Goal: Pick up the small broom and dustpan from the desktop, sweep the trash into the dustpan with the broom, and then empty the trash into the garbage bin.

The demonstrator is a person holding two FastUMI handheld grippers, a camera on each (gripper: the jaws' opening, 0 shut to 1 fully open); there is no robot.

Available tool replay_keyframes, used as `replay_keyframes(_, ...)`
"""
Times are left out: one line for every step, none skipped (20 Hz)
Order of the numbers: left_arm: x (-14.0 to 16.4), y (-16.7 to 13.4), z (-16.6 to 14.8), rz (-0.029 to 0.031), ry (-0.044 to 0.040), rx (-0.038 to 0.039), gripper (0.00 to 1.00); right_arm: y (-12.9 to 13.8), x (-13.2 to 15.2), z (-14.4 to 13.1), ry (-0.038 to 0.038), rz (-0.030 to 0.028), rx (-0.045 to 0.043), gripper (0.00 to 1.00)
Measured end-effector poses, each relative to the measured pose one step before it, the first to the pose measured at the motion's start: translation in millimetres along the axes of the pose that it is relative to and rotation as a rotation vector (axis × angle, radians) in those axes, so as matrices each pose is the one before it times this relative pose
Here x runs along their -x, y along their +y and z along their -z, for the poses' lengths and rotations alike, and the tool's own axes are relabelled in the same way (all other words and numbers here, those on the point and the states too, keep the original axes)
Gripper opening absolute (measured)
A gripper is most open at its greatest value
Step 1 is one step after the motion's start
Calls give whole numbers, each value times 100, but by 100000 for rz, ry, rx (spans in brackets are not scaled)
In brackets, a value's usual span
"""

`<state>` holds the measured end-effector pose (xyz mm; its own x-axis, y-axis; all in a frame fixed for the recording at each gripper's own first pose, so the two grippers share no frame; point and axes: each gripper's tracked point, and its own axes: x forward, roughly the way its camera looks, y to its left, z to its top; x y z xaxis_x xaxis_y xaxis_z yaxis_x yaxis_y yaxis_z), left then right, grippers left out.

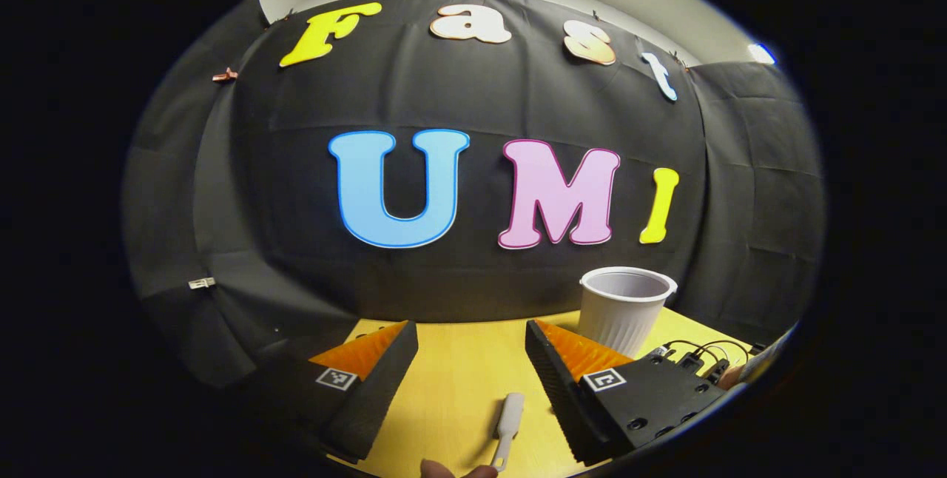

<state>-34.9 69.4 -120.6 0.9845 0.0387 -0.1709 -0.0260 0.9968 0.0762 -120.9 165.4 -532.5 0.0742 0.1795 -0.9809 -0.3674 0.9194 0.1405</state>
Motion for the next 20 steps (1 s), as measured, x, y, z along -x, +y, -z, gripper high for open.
replay_keyframes(-537,-191,313,1581,1015,-36,95,71,44,-121,-928,-167,-335,38)
replay_keyframes(-529,-60,490,1507,1170,92,95,-34,80,-43,-11,21,-1413,38)
replay_keyframes(-525,-47,447,1471,949,273,95,-26,66,256,688,-230,-516,38)
replay_keyframes(-599,-40,411,1367,1470,88,95,-120,49,29,1190,-140,-312,37)
replay_keyframes(-623,126,571,939,1612,-275,95,31,-153,192,1592,78,-542,31)
replay_keyframes(-581,101,237,530,1067,-205,95,-46,-87,132,2194,67,-467,36)
replay_keyframes(-425,160,382,371,1042,-220,95,-123,191,409,2607,-69,-5,35)
replay_keyframes(-444,301,242,-32,1197,-456,95,-67,-40,107,995,-79,-69,35)
replay_keyframes(-306,345,411,-389,1166,-609,95,8,-49,51,179,-405,299,35)
replay_keyframes(-219,459,630,-277,1181,-188,95,3,-65,-97,-230,-490,413,35)
replay_keyframes(-226,273,680,-150,1635,-53,95,66,-100,0,-279,-633,787,35)
replay_keyframes(-232,262,566,-283,1987,1,95,-83,35,-30,-140,-789,1028,35)
replay_keyframes(-294,70,734,-197,2155,121,95,18,20,95,100,-801,806,35)
replay_keyframes(-317,153,814,-156,2181,334,95,-60,9,-88,-70,-447,781,34)
replay_keyframes(-350,57,676,-52,2221,734,95,20,-153,-76,-55,-95,159,34)
replay_keyframes(-453,172,724,-16,2002,1120,95,-45,-54,-94,-262,88,-183,34)
replay_keyframes(-539,99,532,297,1475,1541,95,-51,186,109,-102,68,-251,35)
replay_keyframes(-491,240,926,332,2661,1166,95,-22,13,7,49,-64,165,34)
replay_keyframes(-503,305,968,-153,3534,172,95,28,-18,34,277,-250,282,34)
replay_keyframes(-525,202,1220,24,4550,-664,95,27,-89,25,782,-349,429,34)
